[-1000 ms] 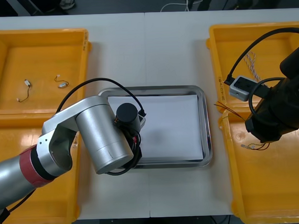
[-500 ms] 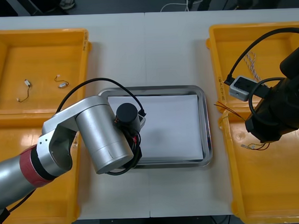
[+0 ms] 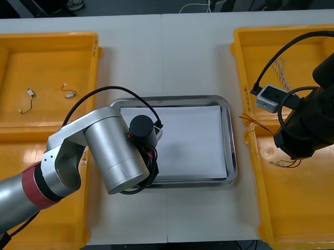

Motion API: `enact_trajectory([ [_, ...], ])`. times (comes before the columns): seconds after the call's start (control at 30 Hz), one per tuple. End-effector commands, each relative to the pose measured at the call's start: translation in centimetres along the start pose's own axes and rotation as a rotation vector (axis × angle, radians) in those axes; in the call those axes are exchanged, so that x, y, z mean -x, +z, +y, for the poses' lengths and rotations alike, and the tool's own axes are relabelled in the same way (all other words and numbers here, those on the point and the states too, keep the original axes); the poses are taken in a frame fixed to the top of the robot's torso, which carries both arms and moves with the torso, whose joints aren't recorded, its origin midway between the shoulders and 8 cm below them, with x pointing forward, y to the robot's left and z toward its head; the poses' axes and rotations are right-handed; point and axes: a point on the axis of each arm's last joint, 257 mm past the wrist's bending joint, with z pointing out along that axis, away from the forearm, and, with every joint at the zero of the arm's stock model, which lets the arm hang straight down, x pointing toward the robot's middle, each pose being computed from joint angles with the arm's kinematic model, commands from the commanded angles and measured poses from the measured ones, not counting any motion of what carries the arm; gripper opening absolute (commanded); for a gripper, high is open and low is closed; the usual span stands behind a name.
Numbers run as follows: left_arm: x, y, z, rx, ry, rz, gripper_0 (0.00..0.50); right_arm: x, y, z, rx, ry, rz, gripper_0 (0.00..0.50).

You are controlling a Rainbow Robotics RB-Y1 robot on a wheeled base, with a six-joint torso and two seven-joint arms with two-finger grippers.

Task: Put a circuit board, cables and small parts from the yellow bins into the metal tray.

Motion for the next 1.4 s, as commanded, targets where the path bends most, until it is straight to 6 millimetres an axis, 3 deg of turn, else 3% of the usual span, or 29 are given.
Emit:
enact_trajectory([
  [0.03, 1.8, -1.1, 0.3, 0.009, -0.073, -0.055, 0.5, 1.3, -0.9, 0.7, -0.006, -0.022, -0.03, 0.0],
  [0.27, 3.3, -3.3, 1.5, -0.002, -0.104, -0.065, 0.5, 1.7, -0.8, 1.2, 0.01, -0.033, -0.045, 0.0],
  [0.63, 4.5, -8.5, 4.3, -0.003, -0.146, -0.018, 0.5, 4.4, -0.4, 3.1, 0.007, -0.09, -0.071, 0.0],
  [0.83, 7.3, -12.0, 5.5, -0.07, -0.189, -0.08, 0.5, 5.8, 0.2, 4.4, -0.006, -0.138, -0.077, 0.0],
  [1.1, 8.0, -15.1, 9.5, -0.091, -0.25, -0.124, 0.5, 8.6, 0.8, 6.4, 0.028, -0.203, -0.082, 0.0],
  [1.4, 6.2, -16.7, 15.9, -0.022, -0.269, -0.108, 0.5, 10.8, 1.9, 8.6, 0.045, -0.304, -0.098, 0.0],
])
